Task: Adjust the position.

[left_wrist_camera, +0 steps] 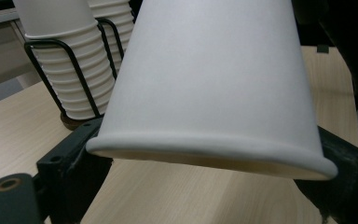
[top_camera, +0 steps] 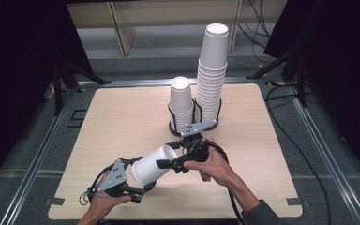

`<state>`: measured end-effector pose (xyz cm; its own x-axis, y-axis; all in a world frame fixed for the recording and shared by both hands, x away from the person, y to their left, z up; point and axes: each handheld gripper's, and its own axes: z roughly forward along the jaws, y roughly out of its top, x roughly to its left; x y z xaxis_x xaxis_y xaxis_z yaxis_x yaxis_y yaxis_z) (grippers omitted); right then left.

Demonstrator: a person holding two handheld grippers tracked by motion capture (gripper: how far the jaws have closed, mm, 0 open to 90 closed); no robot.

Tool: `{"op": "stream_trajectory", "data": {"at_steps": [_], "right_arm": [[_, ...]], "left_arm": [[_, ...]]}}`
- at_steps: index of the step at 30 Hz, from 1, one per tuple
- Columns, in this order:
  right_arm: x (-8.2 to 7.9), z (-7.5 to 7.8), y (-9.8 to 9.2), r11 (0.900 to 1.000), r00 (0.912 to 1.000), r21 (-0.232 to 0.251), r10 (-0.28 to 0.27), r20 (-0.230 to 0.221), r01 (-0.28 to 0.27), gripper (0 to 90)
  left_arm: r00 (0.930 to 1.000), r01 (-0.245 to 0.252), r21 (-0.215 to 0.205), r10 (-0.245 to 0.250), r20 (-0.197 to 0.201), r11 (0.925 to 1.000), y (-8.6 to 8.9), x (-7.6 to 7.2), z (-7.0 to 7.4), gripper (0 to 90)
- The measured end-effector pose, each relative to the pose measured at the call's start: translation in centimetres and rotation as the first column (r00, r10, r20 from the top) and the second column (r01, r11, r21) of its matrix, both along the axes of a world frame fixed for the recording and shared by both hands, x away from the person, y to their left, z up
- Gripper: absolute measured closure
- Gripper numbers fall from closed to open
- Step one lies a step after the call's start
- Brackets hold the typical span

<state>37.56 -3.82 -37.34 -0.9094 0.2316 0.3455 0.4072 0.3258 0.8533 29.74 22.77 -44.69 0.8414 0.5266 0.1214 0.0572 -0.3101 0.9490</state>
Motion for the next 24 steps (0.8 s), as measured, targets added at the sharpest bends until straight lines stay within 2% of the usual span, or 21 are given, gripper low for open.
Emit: {"op": "stream_trajectory", "data": {"at_steps": [1,2,3,4,5,6,7,8,9,11,12,14,15,16,18,24], "right_arm": [[0.0,0.0,-0.1,1.0,0.9996,-0.023,0.006,0.026,-0.005,16.7],[-0.1,0.1,-0.1,0.999,0.9995,-0.047,0.021,0.022,-0.02,16.5],[-0.2,0.3,-0.2,0.995,0.9969,-0.09,0.045,0.065,-0.04,15.7],[-0.4,0.3,-0.2,0.992,0.9974,-0.115,0.049,0.051,-0.043,16.0],[-0.4,0.3,-0.2,0.99,0.9957,-0.131,0.068,0.062,-0.06,16.0],[-0.4,0.3,-0.2,0.99,0.9957,-0.131,0.068,0.062,-0.06,16.0],[-0.4,0.2,-0.1,0.984,0.9908,-0.155,0.104,0.086,-0.09,16.0],[-0.4,0.2,-0.1,0.984,0.9908,-0.155,0.104,0.086,-0.09,16.0],[-0.5,0.0,0.0,0.976,0.9876,-0.186,0.128,0.091,-0.109,16.0],[-0.6,-0.1,0.1,0.974,0.9865,-0.193,0.138,0.088,-0.119,16.2],[-0.7,-0.4,0.3,0.966,0.9827,-0.213,0.165,0.084,-0.144,17.0],[-0.7,-0.5,0.4,0.964,0.9822,-0.218,0.171,0.078,-0.15,16.9],[-0.9,-0.5,0.5,0.962,0.9859,-0.23,0.163,0.037,-0.151,17.5],[-0.7,-0.7,0.6,0.96,0.9804,-0.228,0.185,0.068,-0.165,17.9],[-0.8,-0.8,0.8,0.957,0.9793,-0.227,0.196,0.052,-0.179,18.2],[-0.8,-0.9,0.8,0.956,0.9791,-0.228,0.199,0.044,-0.184,18.4]], "left_arm": [[1.0,0.007,0.008,-0.007,-0.002,0.9999,0.0,0.0,0.0,9.8],[0.9999,0.013,0.003,-0.013,-0.005,0.9999,-0.2,-0.1,-0.1,9.9],[0.9997,0.026,0.02,-0.026,0.001,0.9995,-0.2,-0.1,-0.2,10.0],[0.9995,0.032,0.018,-0.032,0.002,0.9993,-0.3,-0.1,-0.2,10.0],[0.9995,0.032,0.018,-0.032,0.002,0.9993,-0.3,-0.1,-0.2,10.0],[0.9992,0.04,0.021,-0.04,-0.001,0.999,-0.3,-0.1,-0.2,10.0],[0.999,0.046,0.045,-0.046,0.001,0.998,-0.3,-0.2,-0.1,10.0],[0.999,0.046,0.045,-0.046,0.001,0.998,-0.3,-0.2,-0.1,10.0],[0.9983,0.058,0.071,-0.059,0.004,0.9958,-0.3,-0.2,-0.1,10.0],[0.9981,0.061,0.061,-0.062,0.008,0.9962,-0.3,-0.3,-0.2,10.0],[0.9977,0.066,0.076,-0.067,0.009,0.995,-0.3,-0.3,-0.2,9.9],[0.9976,0.068,0.082,-0.069,0.008,0.9943,-0.4,-0.4,-0.1,9.9],[0.9969,0.076,0.082,-0.077,0.014,0.9937,-0.4,-0.3,-0.2,9.9],[0.9965,0.08,0.088,-0.082,0.015,0.9929,-0.4,-0.3,-0.2,9.9],[0.9962,0.082,0.095,-0.085,0.02,0.9921,-0.5,-0.4,-0.1,9.9],[0.9959,0.084,0.102,-0.087,0.027,0.9912,-0.5,-0.5,-0.1,9.9]]}}
